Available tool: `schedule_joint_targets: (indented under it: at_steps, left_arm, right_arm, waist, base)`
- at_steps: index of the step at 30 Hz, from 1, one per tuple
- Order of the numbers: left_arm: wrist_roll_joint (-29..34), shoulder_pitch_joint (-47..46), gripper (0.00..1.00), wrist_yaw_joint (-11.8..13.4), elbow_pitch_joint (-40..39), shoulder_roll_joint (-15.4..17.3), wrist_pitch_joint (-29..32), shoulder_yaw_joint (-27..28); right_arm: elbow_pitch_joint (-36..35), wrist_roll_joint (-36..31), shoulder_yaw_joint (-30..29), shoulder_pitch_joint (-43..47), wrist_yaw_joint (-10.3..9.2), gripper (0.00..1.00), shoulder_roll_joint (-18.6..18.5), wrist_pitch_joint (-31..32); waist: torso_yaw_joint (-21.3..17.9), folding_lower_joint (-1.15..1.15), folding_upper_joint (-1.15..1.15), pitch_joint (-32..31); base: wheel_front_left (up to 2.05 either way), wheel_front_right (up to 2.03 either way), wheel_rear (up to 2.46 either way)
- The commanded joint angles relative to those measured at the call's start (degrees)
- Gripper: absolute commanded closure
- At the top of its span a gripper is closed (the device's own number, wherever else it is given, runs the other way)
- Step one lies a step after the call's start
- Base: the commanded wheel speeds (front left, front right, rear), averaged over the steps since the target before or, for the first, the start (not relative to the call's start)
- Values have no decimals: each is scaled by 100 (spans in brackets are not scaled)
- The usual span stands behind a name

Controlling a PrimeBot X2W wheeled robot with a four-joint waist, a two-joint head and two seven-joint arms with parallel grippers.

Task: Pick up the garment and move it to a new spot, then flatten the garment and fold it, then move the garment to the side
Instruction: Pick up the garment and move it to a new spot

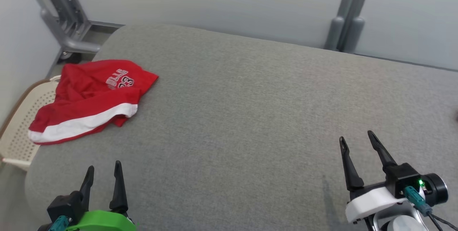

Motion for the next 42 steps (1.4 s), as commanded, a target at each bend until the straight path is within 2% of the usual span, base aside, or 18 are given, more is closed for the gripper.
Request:
schedule_joint_targets:
  at_steps: [1,5,10,13,17,21,27,30,35,36,37,38,39,42]
  left_arm:
    - [39,70,0,-36,27,-11,0,43]
    - [65,1,0,-50,88,-32,0,116]
    - [-38,-233,0,-65,254,-67,0,200]
    - [-167,-637,0,-90,433,-66,93,255]
    - [-395,-1499,0,-161,764,-80,376,294]
    - [-625,-2539,0,-259,1444,-95,793,318]
    - [-1135,-3855,0,-360,2922,-9,1916,425]
    - [-1203,-4380,0,-390,3688,174,2183,448]
    - [-1298,-4757,0,-411,4479,228,2349,471]
    - [-1272,-4779,13,-431,4617,230,2416,437]
    - [-1251,-4785,50,-458,4742,233,2444,401]
    - [-1246,-4798,68,-470,4837,220,2417,377]
    - [-1266,-4807,100,-491,4928,206,2401,370]
    - [-1254,-4764,100,-572,5113,170,2386,265]
  right_arm:
    - [46,51,116,-132,-8,0,-14,-15]
    - [95,59,236,-255,-8,0,-19,-15]
    - [45,39,249,-322,-8,0,-92,-15]
    - [-25,-6,152,-381,-8,0,-164,-16]
    - [-167,-109,78,-612,-8,0,-342,-15]
    - [-213,-229,159,-919,-8,0,-506,-15]
    - [-238,-297,310,-1257,-8,0,-665,-15]
    - [-249,-310,344,-1344,-8,0,-713,-15]
    - [-331,-296,368,-1362,-8,0,-762,-15]
    - [-345,-291,358,-1358,-8,0,-754,-14]
    - [-353,-293,348,-1350,-8,0,-749,-7]
    - [-367,-294,320,-1347,-8,0,-738,4]
    - [-378,-290,293,-1346,-8,0,-724,14]
    - [-347,-262,250,-1343,-8,0,-672,41]
  waist:
    - [725,0,37,-142]
    - [879,0,37,-126]
    - [889,0,37,75]
    - [891,0,37,321]
    - [847,0,37,953]
    - [731,0,37,1619]
    - [474,0,37,2263]
    - [272,0,37,2448]
    - [61,0,37,2592]
    - [30,0,37,2602]
    - [3,0,37,2606]
    - [-17,0,37,2610]
    - [-30,0,37,2612]
    - [-47,0,37,2563]
  base:
    - [0,0,0]
    - [0,0,0]
    - [0,0,0]
    - [0,0,0]
    - [0,0,0]
    - [0,0,0]
    - [0,0,0]
    - [0,0,0]
    - [0,0,0]
    - [0,0,0]
    - [0,0,0]
    - [0,0,0]
    - [0,0,0]
    - [0,0,0]
